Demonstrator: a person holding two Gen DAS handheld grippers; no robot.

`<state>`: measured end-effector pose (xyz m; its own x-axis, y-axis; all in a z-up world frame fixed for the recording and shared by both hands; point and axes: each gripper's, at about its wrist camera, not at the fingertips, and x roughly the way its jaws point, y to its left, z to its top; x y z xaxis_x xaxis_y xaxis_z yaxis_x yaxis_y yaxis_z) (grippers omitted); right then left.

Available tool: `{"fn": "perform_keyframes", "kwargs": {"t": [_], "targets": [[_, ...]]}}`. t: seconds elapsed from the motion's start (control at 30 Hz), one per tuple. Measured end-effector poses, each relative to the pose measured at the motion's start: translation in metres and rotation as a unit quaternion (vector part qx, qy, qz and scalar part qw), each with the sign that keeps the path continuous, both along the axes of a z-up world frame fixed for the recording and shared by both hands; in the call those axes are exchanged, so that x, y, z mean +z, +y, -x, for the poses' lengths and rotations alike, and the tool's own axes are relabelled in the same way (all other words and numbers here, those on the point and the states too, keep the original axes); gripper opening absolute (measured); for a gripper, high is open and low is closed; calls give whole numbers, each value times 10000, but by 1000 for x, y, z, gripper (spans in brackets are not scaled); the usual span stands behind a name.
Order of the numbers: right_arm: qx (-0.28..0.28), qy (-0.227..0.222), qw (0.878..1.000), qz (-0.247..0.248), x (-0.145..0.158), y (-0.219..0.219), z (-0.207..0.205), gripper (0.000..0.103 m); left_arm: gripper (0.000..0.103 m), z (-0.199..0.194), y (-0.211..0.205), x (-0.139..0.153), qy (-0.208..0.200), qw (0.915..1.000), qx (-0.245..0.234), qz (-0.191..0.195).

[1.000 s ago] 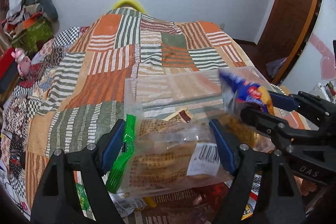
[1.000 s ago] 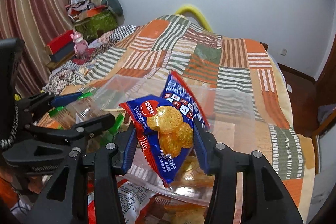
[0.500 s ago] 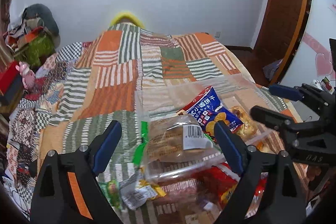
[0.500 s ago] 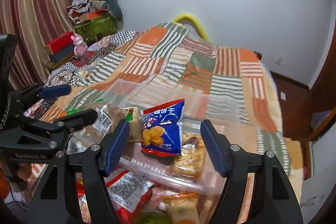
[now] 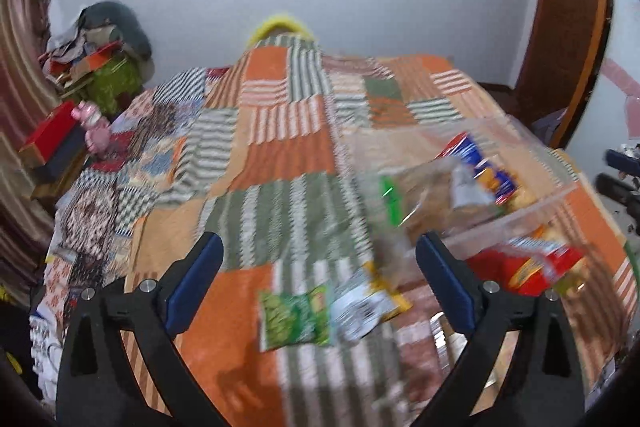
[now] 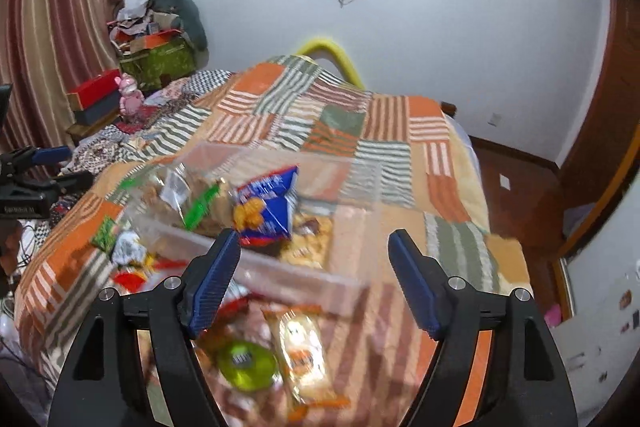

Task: Organize snacks
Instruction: 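Grasp the wafer pack with the right gripper while the left grasps the pea bag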

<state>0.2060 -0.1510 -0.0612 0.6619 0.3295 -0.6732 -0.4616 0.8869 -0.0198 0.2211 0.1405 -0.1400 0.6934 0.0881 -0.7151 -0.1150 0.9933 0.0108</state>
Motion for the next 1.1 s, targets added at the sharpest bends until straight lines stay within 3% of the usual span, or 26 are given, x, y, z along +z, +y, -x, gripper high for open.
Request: {"fn": "perform_keyframes", "kwargs": {"t": [0.57, 0.9, 0.97, 1.03, 1.1], "targets": [[-422, 826, 9957, 2, -47, -31, 23, 74, 98, 2, 38, -97, 947, 9936, 434, 442], [-326, 1135, 9930, 58, -65, -21, 19, 74, 98, -12, 43, -111, 869, 9930, 555, 572], [-365, 1155, 9926, 69, -68, -22, 15, 74, 96, -13, 45, -111, 847, 9931, 576, 573], [-357, 1278, 9912, 21, -70, -24, 11, 72, 85, -14, 47, -112, 875, 9932, 605, 484], [-285, 1417, 9895, -21, -73, -24, 8, 63, 77, -18, 48, -118, 995, 9921, 623, 439]]}}
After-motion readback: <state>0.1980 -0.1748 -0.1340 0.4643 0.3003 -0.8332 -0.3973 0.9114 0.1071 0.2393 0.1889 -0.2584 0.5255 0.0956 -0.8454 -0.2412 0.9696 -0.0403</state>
